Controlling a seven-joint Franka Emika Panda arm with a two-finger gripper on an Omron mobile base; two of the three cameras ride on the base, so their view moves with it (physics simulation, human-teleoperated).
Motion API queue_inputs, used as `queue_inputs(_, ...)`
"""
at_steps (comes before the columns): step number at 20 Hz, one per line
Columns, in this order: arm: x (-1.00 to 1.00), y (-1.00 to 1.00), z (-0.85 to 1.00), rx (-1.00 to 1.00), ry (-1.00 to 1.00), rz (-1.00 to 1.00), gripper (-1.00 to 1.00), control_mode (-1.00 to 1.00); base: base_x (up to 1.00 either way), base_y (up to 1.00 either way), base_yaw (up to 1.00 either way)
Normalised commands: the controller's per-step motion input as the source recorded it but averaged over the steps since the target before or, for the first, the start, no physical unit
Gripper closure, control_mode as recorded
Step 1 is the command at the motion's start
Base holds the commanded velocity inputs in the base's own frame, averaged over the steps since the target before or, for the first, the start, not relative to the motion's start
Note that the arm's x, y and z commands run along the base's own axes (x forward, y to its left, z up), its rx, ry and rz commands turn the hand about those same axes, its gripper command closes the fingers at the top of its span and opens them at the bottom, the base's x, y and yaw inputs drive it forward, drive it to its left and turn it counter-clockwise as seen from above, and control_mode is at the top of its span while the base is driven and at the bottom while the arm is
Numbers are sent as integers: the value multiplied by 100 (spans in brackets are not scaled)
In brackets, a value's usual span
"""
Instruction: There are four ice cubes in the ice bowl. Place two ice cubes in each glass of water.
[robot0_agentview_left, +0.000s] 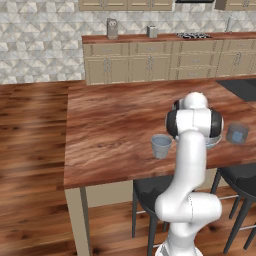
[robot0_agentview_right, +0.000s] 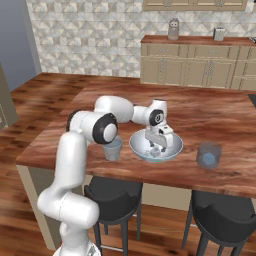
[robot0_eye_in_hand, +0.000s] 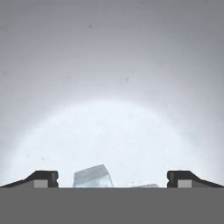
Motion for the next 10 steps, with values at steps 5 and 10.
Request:
queue_inputs(5, 2, -2, -23, 0, 5, 2, -100, -100, 0, 0, 0)
queue_inputs(10, 0, 0, -10, 0, 2, 1, -100, -100, 0, 0, 0)
